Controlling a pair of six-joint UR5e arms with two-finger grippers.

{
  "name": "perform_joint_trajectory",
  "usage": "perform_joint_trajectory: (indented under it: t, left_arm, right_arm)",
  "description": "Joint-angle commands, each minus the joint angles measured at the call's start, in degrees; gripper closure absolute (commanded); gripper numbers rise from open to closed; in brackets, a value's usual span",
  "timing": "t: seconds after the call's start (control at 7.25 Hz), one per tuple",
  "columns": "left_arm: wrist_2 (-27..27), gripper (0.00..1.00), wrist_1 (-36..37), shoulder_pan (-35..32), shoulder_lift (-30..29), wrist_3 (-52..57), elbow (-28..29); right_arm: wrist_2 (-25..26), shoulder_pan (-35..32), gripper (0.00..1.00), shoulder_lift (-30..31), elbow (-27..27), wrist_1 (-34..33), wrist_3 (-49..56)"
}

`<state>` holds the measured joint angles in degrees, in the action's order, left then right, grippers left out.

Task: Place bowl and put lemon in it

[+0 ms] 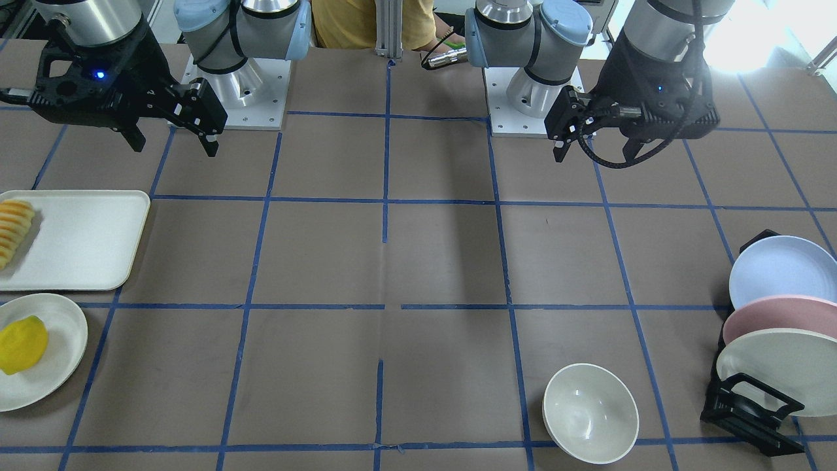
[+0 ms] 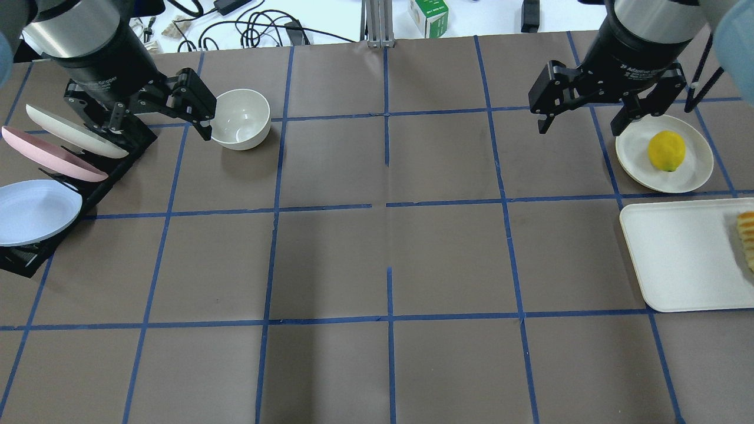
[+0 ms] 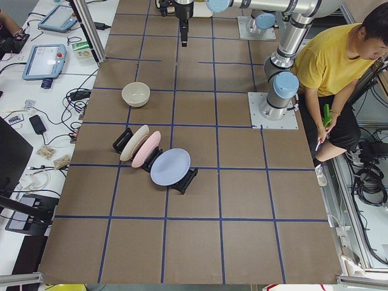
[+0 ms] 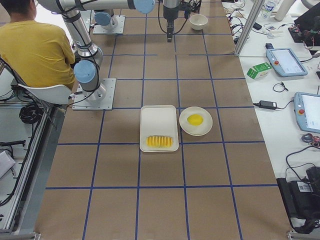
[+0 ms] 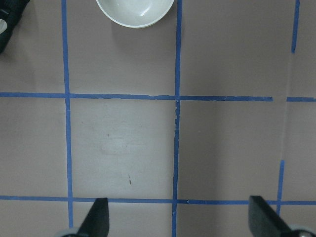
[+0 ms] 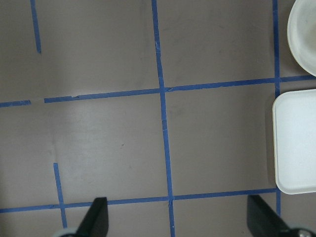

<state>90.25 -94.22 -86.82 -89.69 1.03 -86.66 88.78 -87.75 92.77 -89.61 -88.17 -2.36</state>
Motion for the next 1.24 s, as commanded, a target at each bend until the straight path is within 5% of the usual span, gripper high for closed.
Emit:
perform_joint_trajectory:
  t: [0.0,0.28,0.69,1.1]
  left_arm:
    - [-0.6,0.0,1.5,0.8,-5.8,0.0,0.4]
    - [-0.6,0.0,14.4,1.3,-14.9,0.4,0.9]
    - [-0.6,0.0,21.5,7.4,-28.5,9.2,8.0]
    - [-0.8,0.0,28.0,10.5,-37.6,13.0,10.2]
  right_arm:
    - [0.3,0.1,0.0,-0.2,-0.1,0.2,-0.7]
    - [0.3,3.7,0.0,-1.3,-0.2,-0.2,1.4]
    - [0.5,17.3,0.0,-3.7,-0.7,-0.3,12.2]
    - [3.6,23.4,0.0,-16.4,-0.5,-18.6,23.3]
